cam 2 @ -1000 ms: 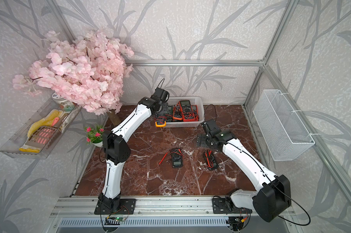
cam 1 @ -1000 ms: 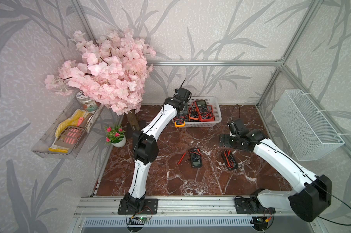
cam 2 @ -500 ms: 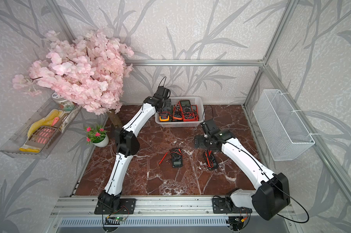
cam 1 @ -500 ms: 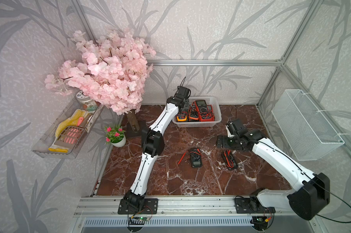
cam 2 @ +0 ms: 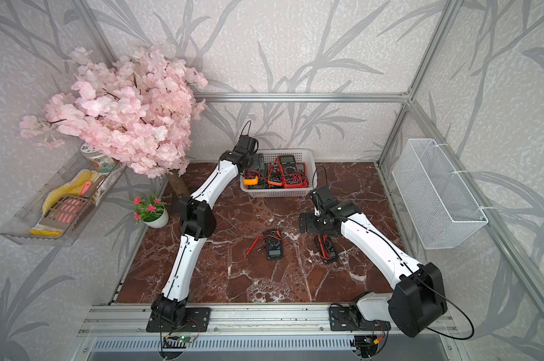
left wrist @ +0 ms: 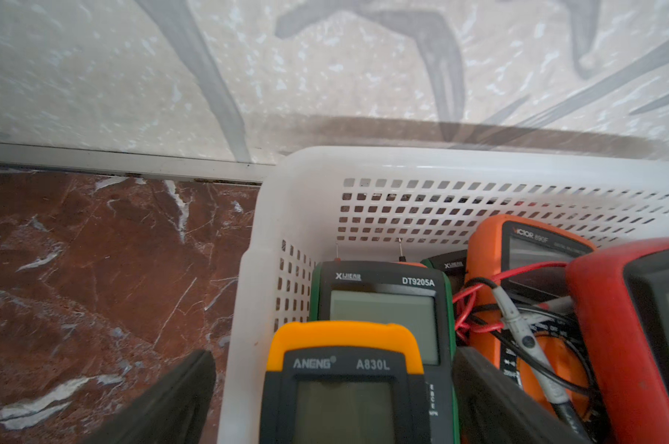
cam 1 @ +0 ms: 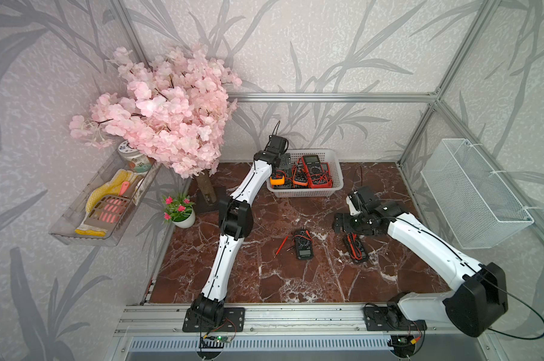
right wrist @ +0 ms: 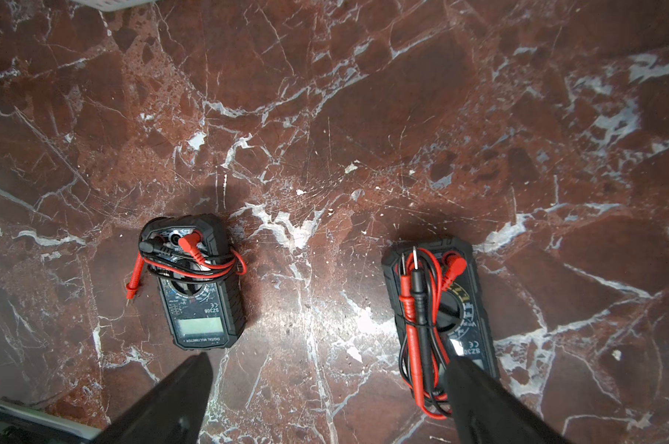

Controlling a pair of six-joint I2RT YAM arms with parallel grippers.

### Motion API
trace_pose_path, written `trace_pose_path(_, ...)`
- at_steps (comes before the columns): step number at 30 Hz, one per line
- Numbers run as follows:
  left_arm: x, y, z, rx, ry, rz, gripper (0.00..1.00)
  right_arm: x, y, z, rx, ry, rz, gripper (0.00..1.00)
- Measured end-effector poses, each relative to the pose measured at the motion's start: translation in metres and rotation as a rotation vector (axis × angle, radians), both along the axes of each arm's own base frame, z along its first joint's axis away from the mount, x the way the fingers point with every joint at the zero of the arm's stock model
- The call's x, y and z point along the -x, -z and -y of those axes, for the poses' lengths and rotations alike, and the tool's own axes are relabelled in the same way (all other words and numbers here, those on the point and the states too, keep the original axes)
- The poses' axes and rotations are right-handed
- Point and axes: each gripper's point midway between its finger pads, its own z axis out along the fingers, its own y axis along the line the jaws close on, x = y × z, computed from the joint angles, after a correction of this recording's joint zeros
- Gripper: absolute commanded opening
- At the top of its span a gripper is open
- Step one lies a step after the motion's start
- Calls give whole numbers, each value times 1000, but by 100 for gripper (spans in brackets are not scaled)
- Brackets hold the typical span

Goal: Put the multimeter into the basket
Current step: Place the multimeter in the basket.

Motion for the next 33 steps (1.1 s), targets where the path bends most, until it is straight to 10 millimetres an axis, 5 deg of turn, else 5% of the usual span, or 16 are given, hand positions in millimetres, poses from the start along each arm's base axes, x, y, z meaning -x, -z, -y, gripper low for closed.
trace_pose_path(7,14,-12,9,71,20,-24,100,7,12,1,4,-4,-30,99)
trace_pose_path(18,84,-59,20,159,-12,-65,100,22,28,4,11,-6,-55,99)
trace_pose_path(33,197,-5,12,120,21,-305,100,38,58,51,219,87,-100,99)
